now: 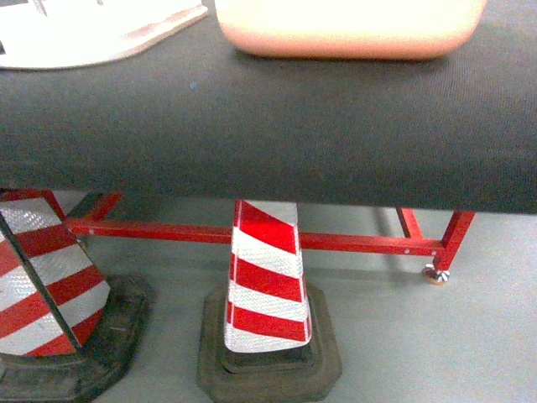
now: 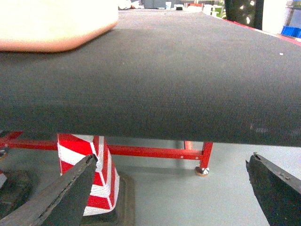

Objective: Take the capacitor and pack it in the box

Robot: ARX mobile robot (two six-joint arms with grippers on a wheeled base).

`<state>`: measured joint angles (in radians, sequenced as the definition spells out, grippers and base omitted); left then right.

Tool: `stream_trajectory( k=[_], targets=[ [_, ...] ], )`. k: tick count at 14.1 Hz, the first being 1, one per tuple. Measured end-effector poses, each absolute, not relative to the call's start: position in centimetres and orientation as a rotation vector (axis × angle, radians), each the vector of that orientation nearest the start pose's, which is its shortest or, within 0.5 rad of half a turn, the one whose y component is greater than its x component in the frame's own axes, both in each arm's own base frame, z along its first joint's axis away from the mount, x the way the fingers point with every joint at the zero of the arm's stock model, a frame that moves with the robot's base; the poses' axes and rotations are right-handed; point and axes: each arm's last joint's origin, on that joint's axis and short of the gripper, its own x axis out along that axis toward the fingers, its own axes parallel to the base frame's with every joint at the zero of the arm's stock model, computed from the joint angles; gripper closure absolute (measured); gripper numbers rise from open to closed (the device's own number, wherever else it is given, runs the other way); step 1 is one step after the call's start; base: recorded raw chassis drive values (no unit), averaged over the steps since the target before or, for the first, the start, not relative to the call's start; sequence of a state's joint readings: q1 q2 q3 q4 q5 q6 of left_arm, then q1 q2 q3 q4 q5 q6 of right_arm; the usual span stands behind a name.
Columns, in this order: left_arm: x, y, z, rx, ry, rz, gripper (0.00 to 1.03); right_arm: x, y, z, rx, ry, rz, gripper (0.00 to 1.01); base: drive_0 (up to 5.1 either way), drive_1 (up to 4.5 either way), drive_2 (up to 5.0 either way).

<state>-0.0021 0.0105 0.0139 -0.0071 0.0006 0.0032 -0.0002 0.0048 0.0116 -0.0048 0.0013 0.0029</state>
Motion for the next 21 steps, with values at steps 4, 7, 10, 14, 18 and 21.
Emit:
stream_trajectory(
  k=[4, 7, 10, 14, 18, 21],
  targets=[
    [9.75, -0.02, 16.68, 0.003, 0.003, -0.001, 0.6, 9.73, 0.0, 16.65, 0.002, -0.001, 0.0, 0.03, 0.0, 0.0, 0.0],
    [9.75, -0.02, 16.68, 0.001, 0.003, -0.002, 0.6, 9.73, 0.0, 16.65, 0.004, -0.001, -0.001, 0.03, 0.0, 0.0, 0.0],
    [9.75, -0.02, 16.74, 0.001, -0.003, -0.001, 0.6, 9.73, 0.0, 16.71, 0.003, -0.007, 0.0, 0.03, 0.0, 0.0, 0.0],
    [9.75, -0.02, 16.69, 0.001, 0.002, -0.002, 0.6, 9.73, 0.0, 16.69, 0.002, -0.005, -0.001, 0.03, 0.0, 0.0, 0.0],
    [9.75, -0.02, 16.68, 0.001, 0.003, -0.002, 0.6, 9.73, 0.0, 16.66, 0.002, -0.002, -0.001, 0.03, 0.0, 0.0, 0.0],
    [9.75, -0.02, 16.68, 0.001, 0.003, -0.002, 0.6, 9.73, 0.0, 16.66, 0.002, -0.002, 0.0, 0.03, 0.0, 0.0, 0.0]
  ],
)
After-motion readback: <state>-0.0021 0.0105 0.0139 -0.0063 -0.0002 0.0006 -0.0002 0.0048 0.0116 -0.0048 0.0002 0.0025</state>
